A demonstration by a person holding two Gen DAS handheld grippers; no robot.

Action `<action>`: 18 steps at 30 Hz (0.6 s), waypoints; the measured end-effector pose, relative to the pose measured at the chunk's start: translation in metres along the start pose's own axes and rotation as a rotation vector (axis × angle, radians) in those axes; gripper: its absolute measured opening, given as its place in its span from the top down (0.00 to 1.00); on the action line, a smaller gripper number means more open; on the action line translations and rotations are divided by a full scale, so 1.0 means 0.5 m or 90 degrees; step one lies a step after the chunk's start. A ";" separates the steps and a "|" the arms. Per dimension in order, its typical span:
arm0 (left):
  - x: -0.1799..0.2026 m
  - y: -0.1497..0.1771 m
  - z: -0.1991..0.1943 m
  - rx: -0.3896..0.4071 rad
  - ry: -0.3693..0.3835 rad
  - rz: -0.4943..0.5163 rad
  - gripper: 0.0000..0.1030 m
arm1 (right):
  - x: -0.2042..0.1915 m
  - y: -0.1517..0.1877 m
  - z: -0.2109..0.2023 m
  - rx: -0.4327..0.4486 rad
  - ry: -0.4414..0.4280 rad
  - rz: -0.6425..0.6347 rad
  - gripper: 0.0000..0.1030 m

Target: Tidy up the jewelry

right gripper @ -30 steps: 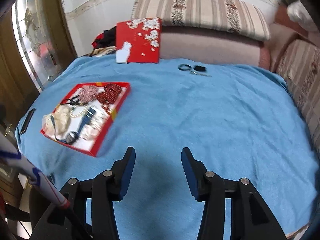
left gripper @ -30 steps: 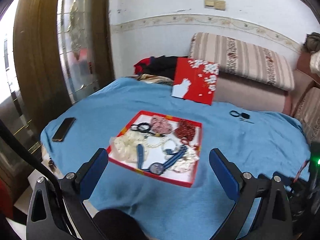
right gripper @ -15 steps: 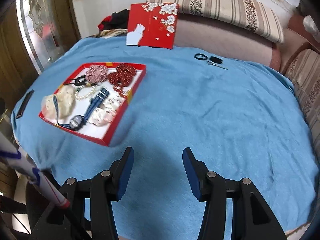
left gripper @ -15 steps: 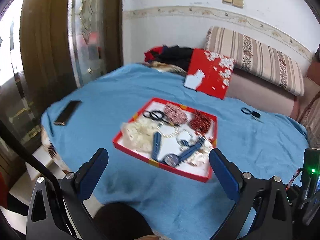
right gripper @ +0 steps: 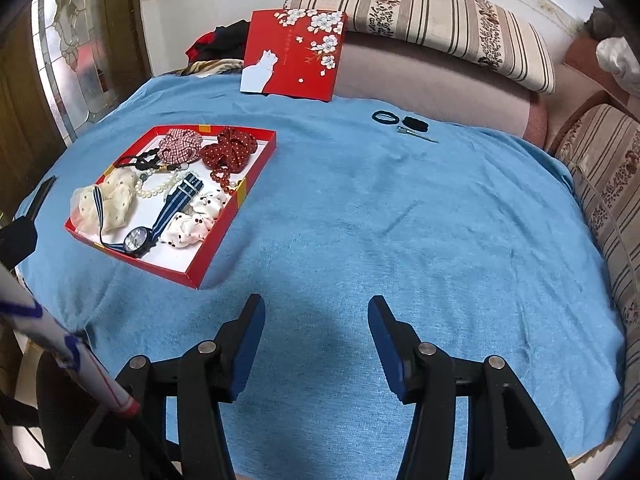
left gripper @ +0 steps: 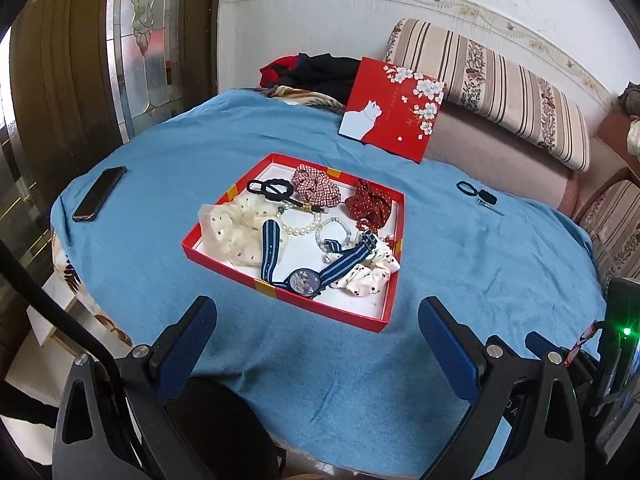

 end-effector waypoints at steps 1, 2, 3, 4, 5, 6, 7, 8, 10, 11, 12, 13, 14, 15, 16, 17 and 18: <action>0.002 0.001 0.001 0.000 -0.002 0.002 0.02 | 0.001 0.001 0.000 0.001 0.002 -0.001 0.43; 0.003 0.003 0.001 0.000 -0.001 0.006 0.02 | 0.001 0.001 0.001 0.001 0.004 -0.002 0.42; 0.003 0.003 0.002 0.001 0.000 0.007 0.02 | 0.002 0.004 0.002 0.001 0.007 -0.003 0.42; 0.006 0.005 0.006 -0.002 -0.003 0.010 0.02 | 0.003 0.004 0.003 0.001 0.009 -0.004 0.41; 0.007 0.006 0.009 -0.006 -0.002 0.012 0.02 | 0.004 0.006 0.005 0.000 0.012 -0.004 0.41; 0.008 0.006 0.012 -0.012 0.000 0.014 0.02 | 0.006 0.007 0.007 -0.001 0.012 -0.002 0.41; 0.010 0.007 0.014 -0.016 0.001 0.015 0.02 | 0.008 0.007 0.008 -0.002 0.012 0.002 0.41; 0.012 0.007 0.015 -0.017 0.002 0.016 0.02 | 0.011 0.006 0.009 -0.002 0.012 0.006 0.41; 0.013 0.009 0.016 -0.016 0.001 0.019 0.02 | 0.015 0.009 0.011 -0.003 0.015 0.013 0.41; 0.013 0.011 0.017 -0.016 0.000 0.020 0.02 | 0.017 0.010 0.011 -0.004 0.016 0.015 0.41; 0.013 0.013 0.020 -0.019 -0.001 0.021 0.02 | 0.019 0.012 0.014 -0.006 0.018 0.016 0.41; 0.013 0.013 0.024 -0.023 -0.001 0.022 0.02 | 0.019 0.014 0.016 -0.010 0.020 0.018 0.41; 0.014 0.014 0.029 -0.030 0.000 0.022 0.02 | 0.021 0.015 0.019 -0.013 0.019 0.019 0.41; 0.014 0.014 0.032 -0.035 -0.001 0.022 0.02 | 0.022 0.016 0.022 -0.016 0.018 0.021 0.41; 0.014 0.014 0.034 -0.036 -0.003 0.021 0.02 | 0.022 0.017 0.023 -0.017 0.017 0.022 0.41; 0.014 0.014 0.036 -0.036 -0.005 0.021 0.02 | 0.022 0.017 0.024 -0.017 0.017 0.024 0.40; 0.014 0.015 0.036 -0.035 -0.006 0.022 0.02 | 0.022 0.018 0.025 -0.017 0.016 0.025 0.40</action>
Point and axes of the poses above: each gripper's, at about its wrist camera, not at the fingertips, and z roughly the way its jaws point, x to its right, y to its underside, the point moved 1 cm from there along z, roughly the way its jaws point, and after that the axes turned 14 degrees about -z, right-handed, at the moved point
